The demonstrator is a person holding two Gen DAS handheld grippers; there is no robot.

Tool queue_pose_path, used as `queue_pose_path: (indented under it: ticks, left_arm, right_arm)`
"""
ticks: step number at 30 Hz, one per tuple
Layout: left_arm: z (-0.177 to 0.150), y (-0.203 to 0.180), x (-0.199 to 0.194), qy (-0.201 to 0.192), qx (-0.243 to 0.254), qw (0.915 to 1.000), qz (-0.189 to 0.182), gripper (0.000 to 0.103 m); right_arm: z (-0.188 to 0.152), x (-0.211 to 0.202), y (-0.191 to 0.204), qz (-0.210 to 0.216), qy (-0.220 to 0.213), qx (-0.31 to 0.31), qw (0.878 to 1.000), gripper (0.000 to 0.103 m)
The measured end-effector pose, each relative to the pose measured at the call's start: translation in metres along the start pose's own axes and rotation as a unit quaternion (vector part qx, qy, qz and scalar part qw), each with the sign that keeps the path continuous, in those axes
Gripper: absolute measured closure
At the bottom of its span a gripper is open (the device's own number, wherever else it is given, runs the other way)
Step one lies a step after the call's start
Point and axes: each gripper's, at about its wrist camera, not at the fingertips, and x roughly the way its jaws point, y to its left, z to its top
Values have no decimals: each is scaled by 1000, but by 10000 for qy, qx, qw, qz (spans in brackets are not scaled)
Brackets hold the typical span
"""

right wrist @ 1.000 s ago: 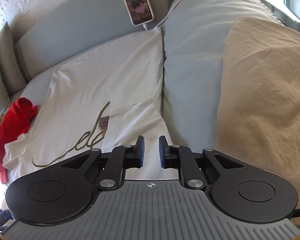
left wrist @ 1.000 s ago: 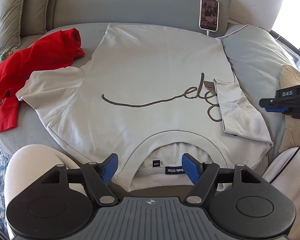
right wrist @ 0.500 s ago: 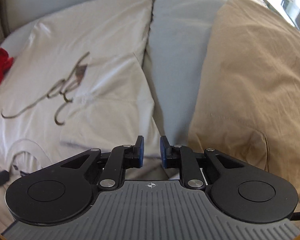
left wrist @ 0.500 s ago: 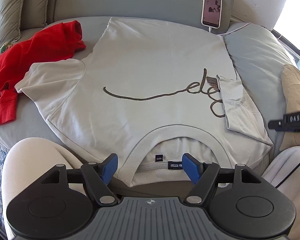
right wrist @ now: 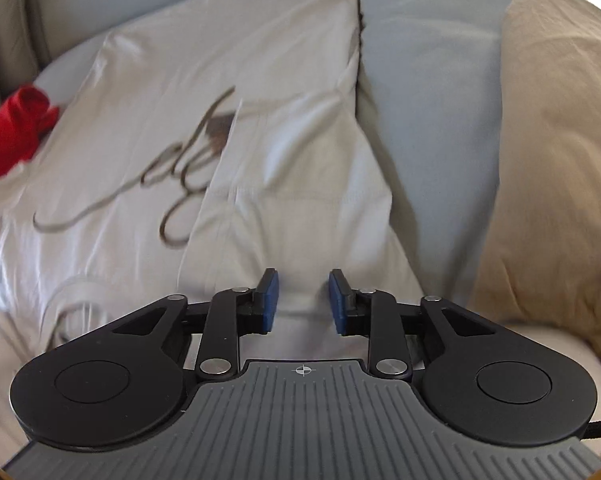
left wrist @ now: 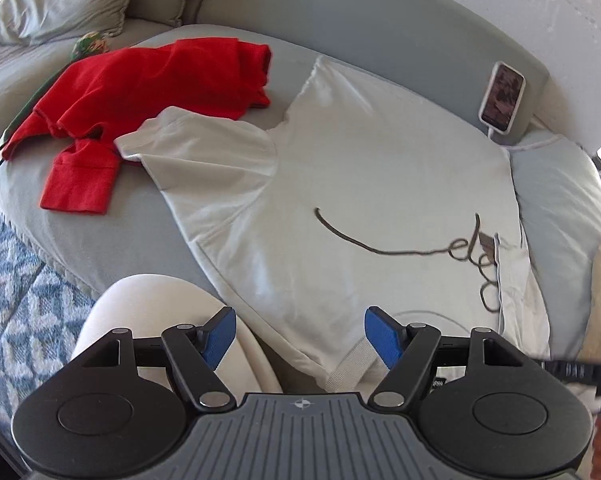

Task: Fold clothes
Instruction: 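Grasp the shirt side beside the red sweatshirt with the left gripper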

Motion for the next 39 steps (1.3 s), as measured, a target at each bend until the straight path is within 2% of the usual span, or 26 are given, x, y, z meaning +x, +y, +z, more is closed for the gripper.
queue_pose_path:
  ticks: [2,3,5,6,8,10,12,15,18,20,22,23,24,26,31,32,34,36,38,39]
  left_arm:
    - [10,24,-5,-153,-476,9987,-120,31]
    - [15,36,-7,-229,-713,9970,-180,31]
    - [23,64,-12,-549,-1339,9892,-221,34]
    - [27,79,-14,-725,-1647,9833,-277,36]
    - [35,109,-12,-1017,-2226,9683,-493,39]
    - [43,130,-1,-986,-2750,9531,-787,44]
    - [51,149,12,-907,-3268,9343,-1096,49]
    - [61,161,31,-799,-3615,9209,-1219,51]
    - [69,163,52,-674,-3771,9134,-1376,57]
    - [73,162,65,-564,-3834,9109,-1414,60]
    - [74,163,77,-485,-3876,9101,-1382,66]
    - [74,163,82,-464,-3917,9077,-1428,72]
    - [74,164,86,-482,-3977,9026,-1577,83]
    - [74,164,90,-563,-4061,8921,-1898,88]
    - [85,161,102,-648,-3811,9043,-1810,87]
    - [87,161,106,-614,-3812,9053,-1767,82]
    - [90,161,112,-607,-3822,9064,-1694,81]
    - [94,161,115,-636,-3806,9084,-1609,90]
    - [98,163,108,-771,-3555,9198,-1472,92]
    - [100,159,101,-871,-3331,9284,-1399,102]
  right_arm:
    - [-10,-11,0,169,385,-52,9991,64]
    - [-14,-18,-2,403,458,71,9981,64]
    - [-17,-37,0,849,245,300,9956,59]
    - [-18,-47,3,1054,99,397,9936,52]
    - [-17,-65,10,1452,-165,554,9877,50]
    - [-14,-80,20,1844,-401,676,9797,50]
    - [-8,-94,35,2319,-537,702,9687,50]
    - [-2,-112,59,2777,-749,485,9565,50]
    - [1,-129,75,2863,-897,256,9536,50]
    - [-1,-133,83,2793,-912,121,9558,50]
    - [-3,-134,86,2736,-879,71,9578,50]
    - [-4,-135,87,2710,-861,49,9587,50]
    - [-6,-135,84,2710,-838,69,9589,50]
    - [-8,-134,82,2689,-801,100,9598,50]
    - [-10,-134,79,2578,-835,48,9626,50]
    - [-10,-134,79,2587,-825,50,9624,50]
    - [-10,-133,80,2591,-780,35,9627,50]
    - [-11,-131,82,2578,-738,-14,9634,50]
    - [-13,-131,83,2553,-739,-51,9640,50]
    - [-14,-132,82,2560,-745,-55,9638,50]
